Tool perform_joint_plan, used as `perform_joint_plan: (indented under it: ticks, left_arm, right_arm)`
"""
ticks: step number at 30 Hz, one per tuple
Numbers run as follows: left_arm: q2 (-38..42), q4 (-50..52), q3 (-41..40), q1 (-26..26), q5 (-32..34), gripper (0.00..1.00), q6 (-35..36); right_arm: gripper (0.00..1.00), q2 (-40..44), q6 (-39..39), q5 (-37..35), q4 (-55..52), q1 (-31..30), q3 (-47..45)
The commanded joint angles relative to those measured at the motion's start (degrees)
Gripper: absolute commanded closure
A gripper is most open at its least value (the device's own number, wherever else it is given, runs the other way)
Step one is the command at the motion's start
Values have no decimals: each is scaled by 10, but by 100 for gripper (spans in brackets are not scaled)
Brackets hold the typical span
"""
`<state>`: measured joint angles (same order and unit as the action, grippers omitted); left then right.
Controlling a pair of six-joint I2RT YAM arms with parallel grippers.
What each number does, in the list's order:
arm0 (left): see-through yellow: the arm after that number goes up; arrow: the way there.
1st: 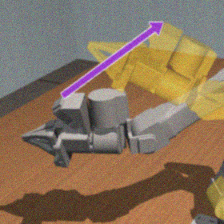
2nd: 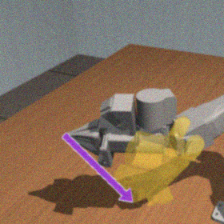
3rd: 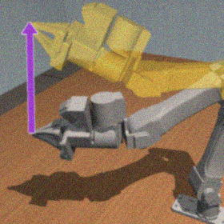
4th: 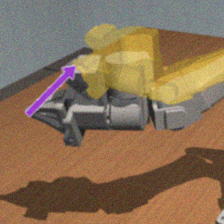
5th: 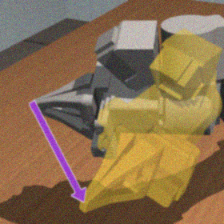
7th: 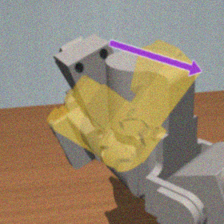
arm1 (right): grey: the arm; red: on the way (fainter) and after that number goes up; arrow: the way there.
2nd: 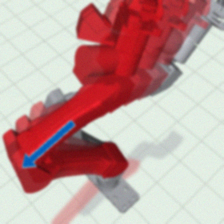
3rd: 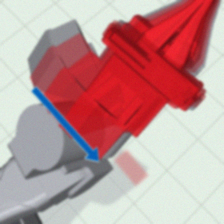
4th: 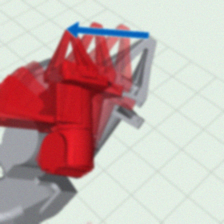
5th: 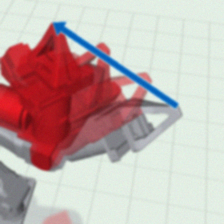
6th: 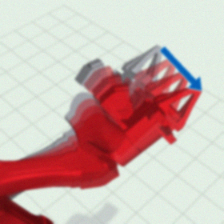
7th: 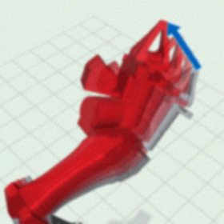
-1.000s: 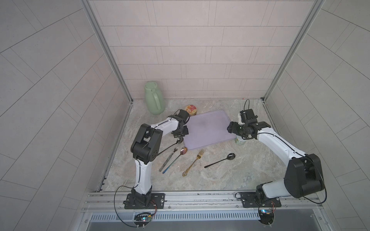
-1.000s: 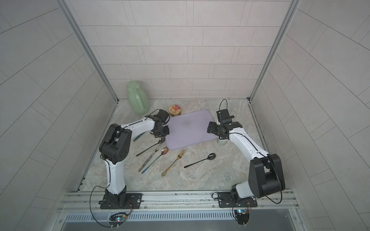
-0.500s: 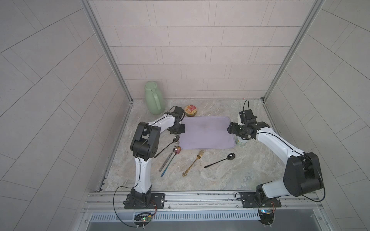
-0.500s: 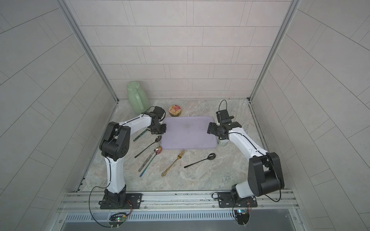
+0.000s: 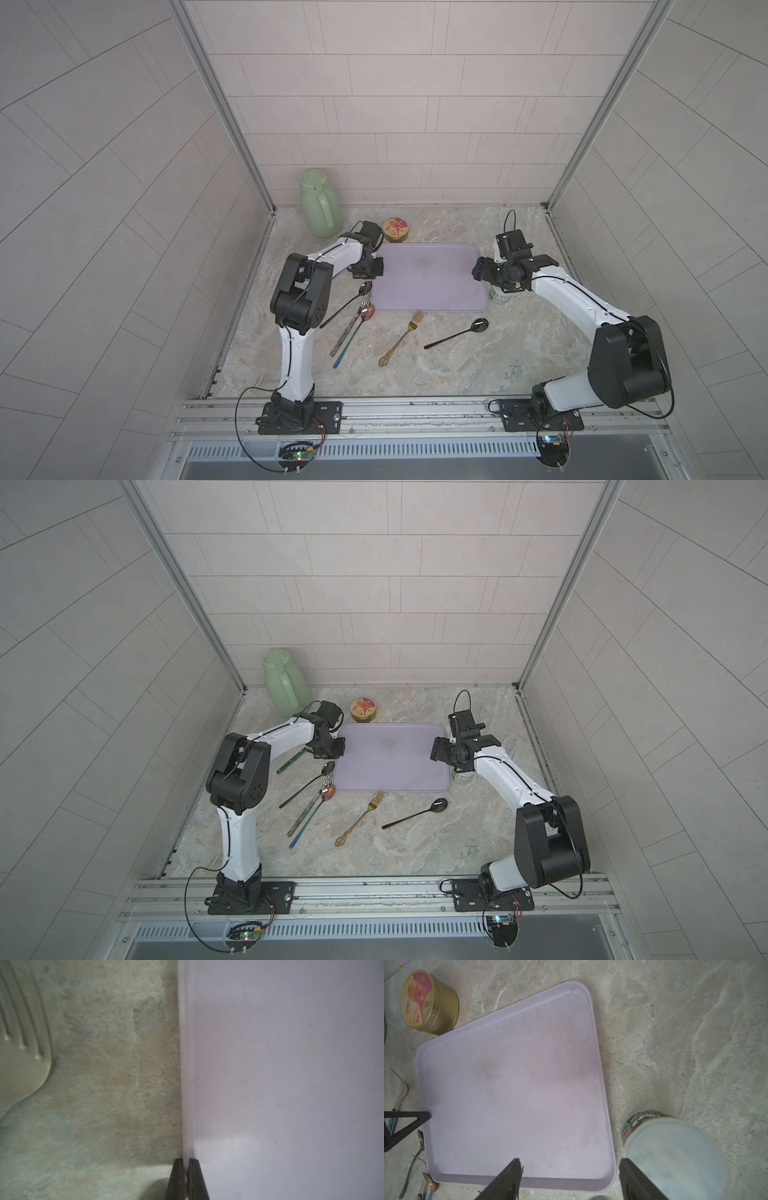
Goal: Set the spoon and fork side by side
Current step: Adjust the tray at the center of the board.
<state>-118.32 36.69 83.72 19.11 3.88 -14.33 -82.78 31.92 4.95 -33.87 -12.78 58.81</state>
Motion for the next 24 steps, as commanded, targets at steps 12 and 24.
perform_joint_plan:
  ticks: [12,24]
  left_arm:
    - [97,69,-42,29,62,67,-50]
    - [222,8,-107,237,90,66,-62]
  right_arm:
    - [22,18,0,-3,1,-1,-8]
    - [22,46,9,-3,5,-1,-23]
